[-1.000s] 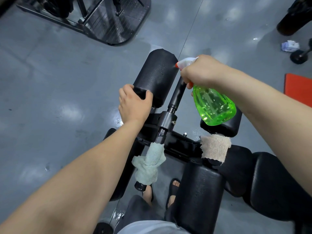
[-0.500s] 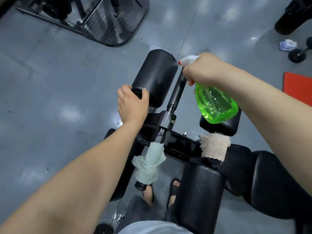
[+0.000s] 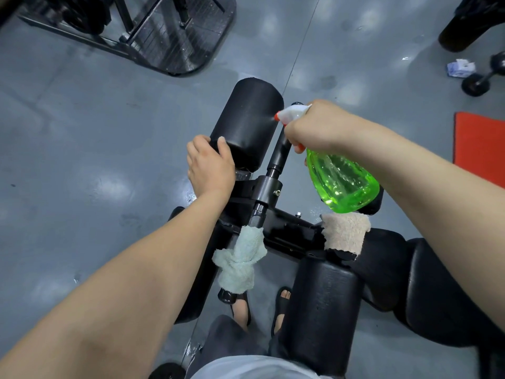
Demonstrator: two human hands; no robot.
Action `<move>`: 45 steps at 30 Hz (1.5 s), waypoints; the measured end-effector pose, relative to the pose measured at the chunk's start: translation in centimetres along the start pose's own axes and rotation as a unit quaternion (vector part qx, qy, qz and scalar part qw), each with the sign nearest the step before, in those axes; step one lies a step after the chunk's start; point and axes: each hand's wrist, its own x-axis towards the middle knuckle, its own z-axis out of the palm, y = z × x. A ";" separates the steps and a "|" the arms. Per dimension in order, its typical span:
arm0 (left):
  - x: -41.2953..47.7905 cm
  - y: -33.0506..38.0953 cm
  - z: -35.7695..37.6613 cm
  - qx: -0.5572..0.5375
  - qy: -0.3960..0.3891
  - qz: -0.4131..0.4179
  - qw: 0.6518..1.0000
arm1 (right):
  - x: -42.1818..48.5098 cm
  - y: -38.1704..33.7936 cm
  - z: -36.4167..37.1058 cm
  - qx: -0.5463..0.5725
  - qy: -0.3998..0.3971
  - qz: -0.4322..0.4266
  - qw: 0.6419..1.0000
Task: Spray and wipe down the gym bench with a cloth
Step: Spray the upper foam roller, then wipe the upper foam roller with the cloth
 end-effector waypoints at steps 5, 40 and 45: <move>-0.3 0.1 -0.3 0.013 -0.020 0.016 1.000 | -0.6 1.6 -0.1 0.051 0.057 -0.026 0.997; -24.1 8.0 5.4 0.147 -0.423 0.220 0.867 | -12.2 36.9 9.6 0.207 0.246 0.203 0.925; -24.2 8.3 6.3 0.166 -0.407 0.211 0.873 | -11.0 39.1 12.6 0.221 0.197 0.220 0.930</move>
